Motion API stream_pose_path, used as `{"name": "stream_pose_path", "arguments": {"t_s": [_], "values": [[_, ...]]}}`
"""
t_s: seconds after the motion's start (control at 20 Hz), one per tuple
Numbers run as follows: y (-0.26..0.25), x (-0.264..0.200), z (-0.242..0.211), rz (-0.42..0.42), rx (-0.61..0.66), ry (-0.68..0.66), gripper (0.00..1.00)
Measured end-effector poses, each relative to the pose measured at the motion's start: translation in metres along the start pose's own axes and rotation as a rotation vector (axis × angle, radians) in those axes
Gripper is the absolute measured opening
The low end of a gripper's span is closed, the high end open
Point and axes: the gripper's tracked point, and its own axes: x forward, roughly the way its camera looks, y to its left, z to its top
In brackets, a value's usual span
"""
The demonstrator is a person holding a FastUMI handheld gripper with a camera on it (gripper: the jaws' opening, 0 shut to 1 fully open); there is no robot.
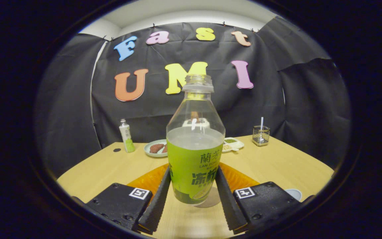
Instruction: Take the bottle from table, then pour the juice into the cup, finally place the bottle on the coaster
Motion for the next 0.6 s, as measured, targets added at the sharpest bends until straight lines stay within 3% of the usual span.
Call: {"name": "stream_pose_path", "arguments": {"t_s": [0.6], "values": [[-0.017,0.061,-0.044,-0.023,-0.085,0.093,0.82]]}}
